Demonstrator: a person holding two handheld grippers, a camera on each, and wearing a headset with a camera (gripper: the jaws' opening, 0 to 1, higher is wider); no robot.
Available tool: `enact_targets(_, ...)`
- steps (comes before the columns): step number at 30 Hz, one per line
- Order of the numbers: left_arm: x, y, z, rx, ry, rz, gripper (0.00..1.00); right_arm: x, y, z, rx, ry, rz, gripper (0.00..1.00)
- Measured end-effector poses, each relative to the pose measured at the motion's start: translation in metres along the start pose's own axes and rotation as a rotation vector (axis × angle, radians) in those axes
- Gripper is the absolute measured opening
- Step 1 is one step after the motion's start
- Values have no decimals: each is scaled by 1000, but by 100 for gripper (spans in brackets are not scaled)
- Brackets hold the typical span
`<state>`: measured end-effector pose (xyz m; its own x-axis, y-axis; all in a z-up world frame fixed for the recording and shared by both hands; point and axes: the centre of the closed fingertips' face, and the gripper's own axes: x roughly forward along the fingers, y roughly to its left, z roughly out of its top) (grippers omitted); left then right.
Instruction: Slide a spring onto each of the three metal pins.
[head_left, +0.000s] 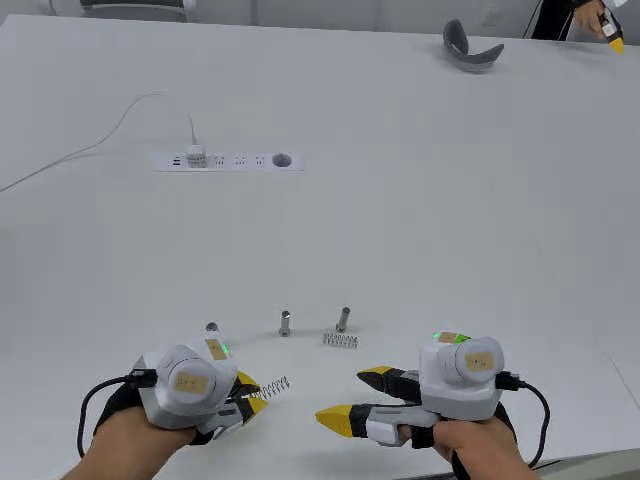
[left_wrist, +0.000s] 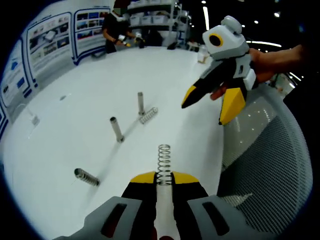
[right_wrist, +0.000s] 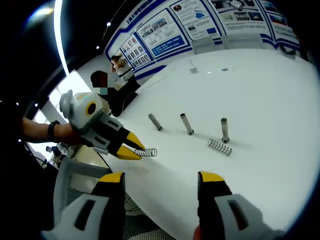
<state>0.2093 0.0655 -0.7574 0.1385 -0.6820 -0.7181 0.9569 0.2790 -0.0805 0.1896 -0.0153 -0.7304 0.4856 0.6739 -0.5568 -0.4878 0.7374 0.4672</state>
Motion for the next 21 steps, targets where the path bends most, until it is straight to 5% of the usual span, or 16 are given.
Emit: enact_targets(21,-34,-13,1,22,-28,1,11,29,38,10,56,-12,160,42)
